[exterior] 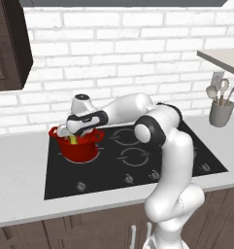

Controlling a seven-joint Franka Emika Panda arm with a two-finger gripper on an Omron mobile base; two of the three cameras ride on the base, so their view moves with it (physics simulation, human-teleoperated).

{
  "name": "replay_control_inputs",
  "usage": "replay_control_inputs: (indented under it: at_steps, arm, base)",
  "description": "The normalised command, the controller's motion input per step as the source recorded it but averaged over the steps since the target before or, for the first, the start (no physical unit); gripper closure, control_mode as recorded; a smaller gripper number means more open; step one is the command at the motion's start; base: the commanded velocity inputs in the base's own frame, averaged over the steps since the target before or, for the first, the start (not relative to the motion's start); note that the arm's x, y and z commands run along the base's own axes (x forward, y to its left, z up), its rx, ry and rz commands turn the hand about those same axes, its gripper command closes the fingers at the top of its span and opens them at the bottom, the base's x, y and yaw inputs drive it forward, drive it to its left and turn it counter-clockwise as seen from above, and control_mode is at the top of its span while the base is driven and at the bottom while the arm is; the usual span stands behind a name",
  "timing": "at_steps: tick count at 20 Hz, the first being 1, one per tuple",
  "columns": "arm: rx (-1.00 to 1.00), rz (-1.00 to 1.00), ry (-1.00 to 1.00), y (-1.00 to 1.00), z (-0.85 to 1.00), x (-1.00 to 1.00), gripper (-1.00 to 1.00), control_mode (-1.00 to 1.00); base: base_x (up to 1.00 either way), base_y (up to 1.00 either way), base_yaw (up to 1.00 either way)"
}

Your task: Put the carrot and cucumber in the pot. Retrieve the spatula and lightly stir the vegetables in the pot.

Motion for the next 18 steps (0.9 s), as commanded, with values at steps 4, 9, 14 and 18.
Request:
replay_control_inputs:
  at_steps: [4,9,14,18]
  arm:
    - [0.01,0.00,0.05,-0.39,0.00,-0.76,-1.00,-1.00]
    - [0.00,0.00,0.01,-0.05,0.48,0.15,-1.00,-1.00]
    - [0.00,-0.02,0.00,-0.64,0.52,-0.93,-1.00,-1.00]
    - [0.00,-0.03,0.00,-0.88,0.36,-1.00,-1.00,-1.00]
  base:
    - [0.00,0.00,0.00]
    - [0.00,0.00,0.00]
    - [0.00,0.00,0.00]
    - [0.00,0.00,0.00]
